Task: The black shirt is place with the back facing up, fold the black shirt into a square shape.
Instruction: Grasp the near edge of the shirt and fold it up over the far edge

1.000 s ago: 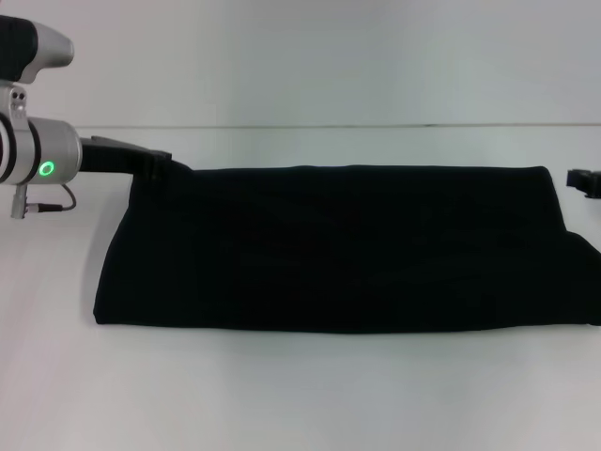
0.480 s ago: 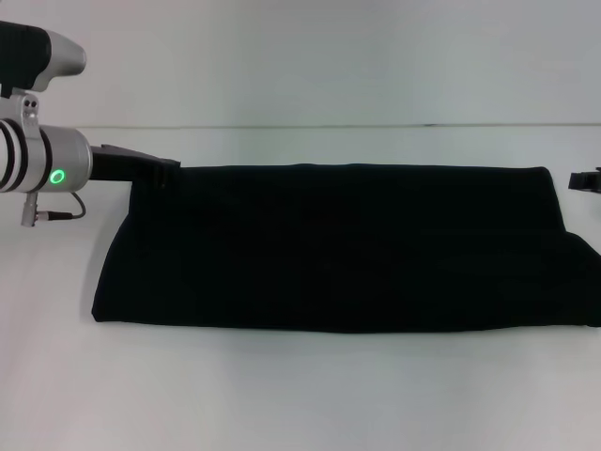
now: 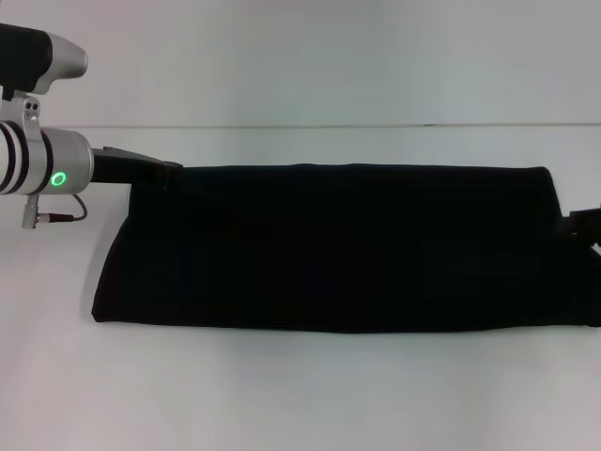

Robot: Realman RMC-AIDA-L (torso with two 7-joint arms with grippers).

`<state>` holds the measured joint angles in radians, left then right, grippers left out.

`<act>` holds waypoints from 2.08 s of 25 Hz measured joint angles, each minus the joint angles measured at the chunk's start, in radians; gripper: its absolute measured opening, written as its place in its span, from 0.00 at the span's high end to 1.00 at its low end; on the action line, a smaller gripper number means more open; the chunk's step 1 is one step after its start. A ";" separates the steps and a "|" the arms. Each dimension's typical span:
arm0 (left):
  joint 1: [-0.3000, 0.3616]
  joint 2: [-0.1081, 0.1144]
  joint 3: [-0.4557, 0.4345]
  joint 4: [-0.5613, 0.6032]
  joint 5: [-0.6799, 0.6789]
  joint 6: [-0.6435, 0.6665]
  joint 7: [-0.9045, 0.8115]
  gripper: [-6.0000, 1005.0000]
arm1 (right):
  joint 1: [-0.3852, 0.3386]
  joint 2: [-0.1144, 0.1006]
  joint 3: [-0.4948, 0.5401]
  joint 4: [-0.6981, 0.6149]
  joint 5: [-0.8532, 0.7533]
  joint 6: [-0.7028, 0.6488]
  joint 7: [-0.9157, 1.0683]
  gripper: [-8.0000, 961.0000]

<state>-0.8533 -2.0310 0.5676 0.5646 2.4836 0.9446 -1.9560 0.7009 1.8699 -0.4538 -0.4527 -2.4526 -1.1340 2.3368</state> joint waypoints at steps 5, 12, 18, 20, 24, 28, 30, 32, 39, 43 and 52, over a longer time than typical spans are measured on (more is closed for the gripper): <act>-0.001 0.000 0.000 0.005 -0.003 0.011 0.001 0.99 | -0.012 -0.003 -0.001 0.001 0.000 -0.008 0.009 0.51; -0.001 0.000 0.000 0.006 -0.005 0.012 0.002 0.99 | -0.005 0.034 -0.001 0.013 0.005 0.088 0.004 0.52; -0.002 -0.001 0.000 0.006 -0.005 0.011 0.003 0.99 | 0.019 0.059 0.003 0.041 0.006 0.140 -0.001 0.56; -0.002 -0.001 0.003 0.006 -0.005 0.011 0.004 0.99 | 0.022 0.067 0.007 0.043 0.008 0.149 -0.001 0.57; 0.000 -0.002 0.009 0.008 -0.006 0.014 0.004 0.99 | 0.022 0.074 0.006 0.042 0.027 0.157 -0.018 0.60; 0.001 -0.001 0.009 0.009 -0.006 0.018 0.004 0.99 | 0.018 0.075 0.006 0.043 0.059 0.157 -0.057 0.62; 0.001 -0.002 0.009 0.009 -0.006 0.019 0.004 0.99 | 0.016 0.076 0.005 0.043 0.071 0.157 -0.067 0.70; 0.001 -0.002 0.009 0.009 -0.006 0.019 0.005 0.99 | 0.016 0.076 0.006 0.043 0.075 0.157 -0.078 0.78; 0.002 -0.002 0.004 0.041 -0.007 0.020 -0.002 0.99 | 0.022 0.079 0.010 0.031 0.104 0.164 -0.119 0.96; 0.008 -0.001 0.002 0.081 -0.008 0.024 -0.018 0.99 | 0.031 0.071 0.004 0.026 0.144 0.165 -0.142 0.96; 0.010 0.003 0.000 0.103 -0.009 0.007 -0.028 0.99 | 0.080 0.046 -0.001 0.008 0.145 0.175 -0.146 0.95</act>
<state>-0.8431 -2.0285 0.5678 0.6675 2.4742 0.9512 -1.9839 0.7812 1.9155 -0.4544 -0.4444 -2.3073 -0.9592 2.1910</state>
